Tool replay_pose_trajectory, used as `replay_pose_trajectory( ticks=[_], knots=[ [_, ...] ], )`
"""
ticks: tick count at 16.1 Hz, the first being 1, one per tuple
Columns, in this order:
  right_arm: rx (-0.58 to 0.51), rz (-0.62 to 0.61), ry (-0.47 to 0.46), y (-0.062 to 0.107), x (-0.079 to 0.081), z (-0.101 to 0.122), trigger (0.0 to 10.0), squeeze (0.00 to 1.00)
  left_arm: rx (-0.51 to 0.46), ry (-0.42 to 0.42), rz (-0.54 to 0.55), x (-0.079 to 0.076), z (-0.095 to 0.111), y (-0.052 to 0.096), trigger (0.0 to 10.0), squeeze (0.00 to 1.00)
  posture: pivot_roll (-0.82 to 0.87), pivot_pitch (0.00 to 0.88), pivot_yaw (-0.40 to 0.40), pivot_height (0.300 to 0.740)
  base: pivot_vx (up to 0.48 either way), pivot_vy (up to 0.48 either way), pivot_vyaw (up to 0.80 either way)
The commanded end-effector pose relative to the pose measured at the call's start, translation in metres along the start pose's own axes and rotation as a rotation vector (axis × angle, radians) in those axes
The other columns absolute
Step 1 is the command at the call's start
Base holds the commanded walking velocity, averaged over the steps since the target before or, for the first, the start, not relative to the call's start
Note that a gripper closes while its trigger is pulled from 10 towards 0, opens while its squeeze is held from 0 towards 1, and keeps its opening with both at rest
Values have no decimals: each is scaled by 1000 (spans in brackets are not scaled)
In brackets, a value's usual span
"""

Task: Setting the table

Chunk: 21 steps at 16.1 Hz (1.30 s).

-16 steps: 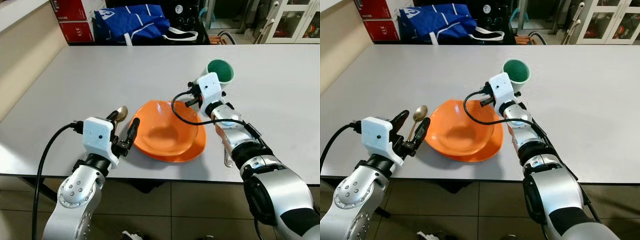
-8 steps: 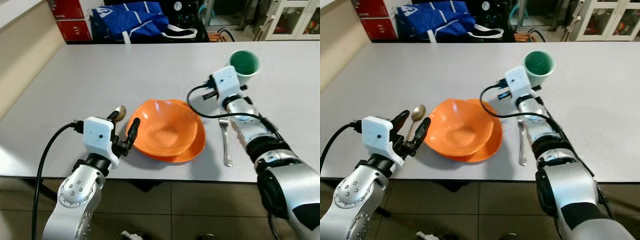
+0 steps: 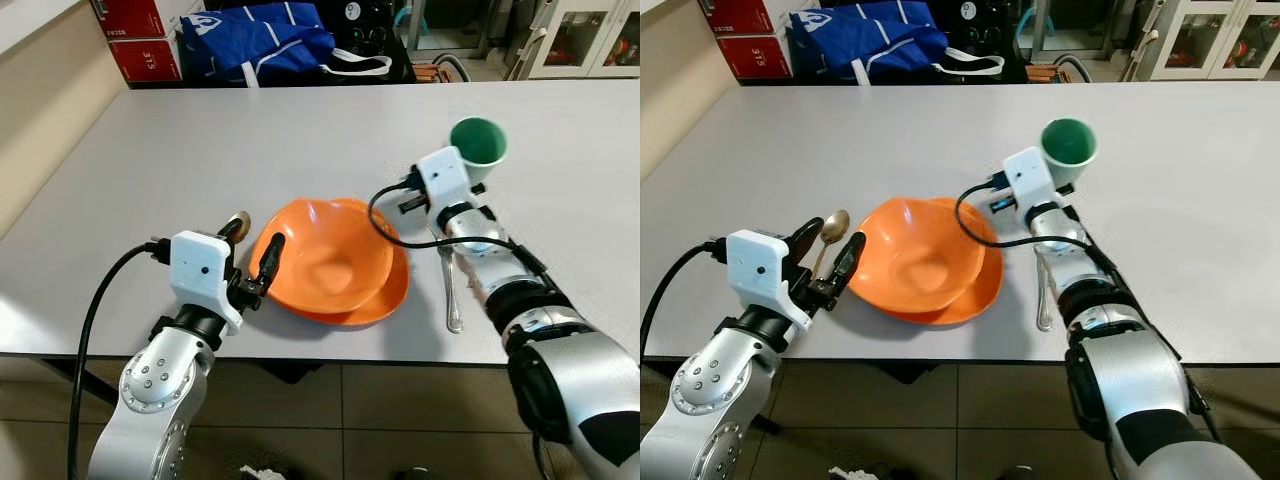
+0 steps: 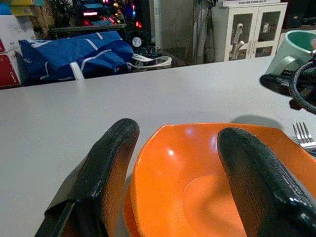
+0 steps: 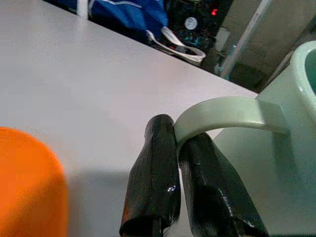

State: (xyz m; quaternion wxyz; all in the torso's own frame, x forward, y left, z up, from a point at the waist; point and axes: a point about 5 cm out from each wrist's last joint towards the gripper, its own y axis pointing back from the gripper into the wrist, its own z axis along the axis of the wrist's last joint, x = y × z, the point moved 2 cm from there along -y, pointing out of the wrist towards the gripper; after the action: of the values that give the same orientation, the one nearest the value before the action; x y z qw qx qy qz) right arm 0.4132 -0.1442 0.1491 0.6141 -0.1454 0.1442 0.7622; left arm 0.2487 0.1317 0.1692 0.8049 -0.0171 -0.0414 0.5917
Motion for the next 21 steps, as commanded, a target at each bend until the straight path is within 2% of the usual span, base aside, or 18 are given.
replay_pose_trajectory(
  ticks=[1, 6, 7, 8, 10, 17, 21],
  knots=[
    [-22, 6, -3, -3, 0, 8, 10000, 0, 4, -9, 7, 2, 2, 3, 10000, 0, -4, 72, 80, 740, 0, 0, 0],
    [-23, 15, 0, -4, 6, 10, 10000, 0, 6, -11, 11, 3, 4, 7, 10000, 0, 13, 74, 83, 740, 0, 0, 0],
    [-23, 17, 1, -5, 7, 10, 10000, 0, 8, 15, 14, 3, 4, 6, 10000, 0, 13, 74, 83, 740, 0, 0, 0],
    [-21, 18, 3, -5, 7, 11, 10000, 0, 0, 81, 25, 2, 11, 3, 10000, 0, 14, 73, 83, 740, 0, 0, 0],
    [-15, 17, 8, -6, 6, 12, 10000, 0, -39, 103, 27, 2, 26, -2, 10000, 0, 22, 69, 83, 740, 0, 0, 0],
    [-14, 7, 10, -7, 5, 14, 10000, 0, 1, 61, 23, 1, 21, 0, 10000, 0, 22, 68, 84, 740, 0, 0, 0],
    [-15, 3, 11, -7, 5, 13, 10000, 0, -4, 12, 2, -1, 24, -3, 10000, 0, 16, 68, 91, 740, 408, 0, 0]
  ],
)
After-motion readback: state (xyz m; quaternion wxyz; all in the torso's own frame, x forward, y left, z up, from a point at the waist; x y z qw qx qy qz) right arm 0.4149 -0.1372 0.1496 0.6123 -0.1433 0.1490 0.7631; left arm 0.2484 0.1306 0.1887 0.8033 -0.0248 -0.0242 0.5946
